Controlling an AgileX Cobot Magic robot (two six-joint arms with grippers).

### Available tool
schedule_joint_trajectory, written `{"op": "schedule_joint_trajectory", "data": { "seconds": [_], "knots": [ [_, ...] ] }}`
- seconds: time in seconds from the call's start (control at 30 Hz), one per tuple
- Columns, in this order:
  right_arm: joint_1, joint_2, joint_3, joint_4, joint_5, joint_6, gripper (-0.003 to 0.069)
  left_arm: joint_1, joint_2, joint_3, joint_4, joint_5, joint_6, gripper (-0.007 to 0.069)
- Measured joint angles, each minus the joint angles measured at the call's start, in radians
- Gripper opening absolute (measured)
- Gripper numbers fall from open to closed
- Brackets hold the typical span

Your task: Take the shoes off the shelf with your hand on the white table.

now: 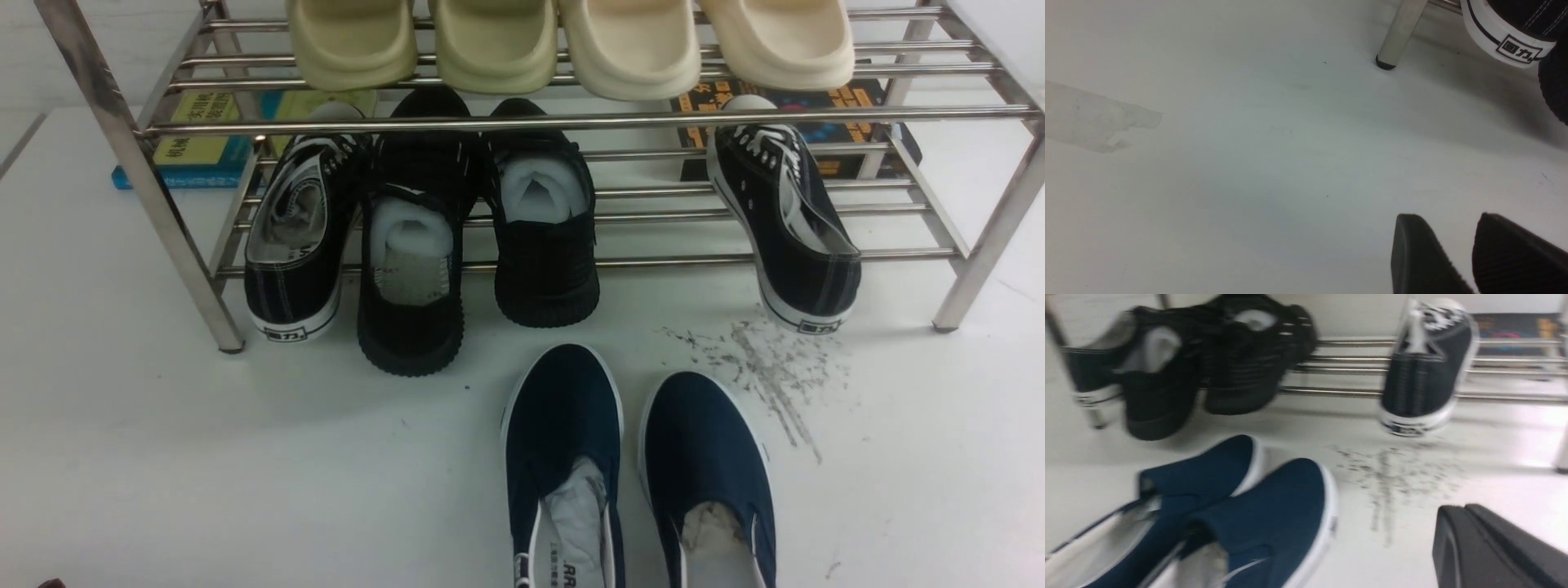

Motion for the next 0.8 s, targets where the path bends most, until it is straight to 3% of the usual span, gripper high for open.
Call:
{"op": "schedule_joint_trajectory", "data": {
  "seconds": [0.1,0.23,0.8],
  "knots": [
    [-0.133,-0.04,0.048,-0.014,0.016,0.0,0.0008,0.0,0.0,0.0,0.0,0.0,0.0,0.0239],
    [-0.219,-0.091,0.092,-0.013,0.077,0.0,0.0011,0.0,0.0,0.0,0.0,0.0,0.0,0.0239],
    [-0.239,-0.097,0.089,0.006,0.175,-0.002,0.002,0.0,0.0,0.0,0.0,0.0,0.0,0.0239]
  ]
}}
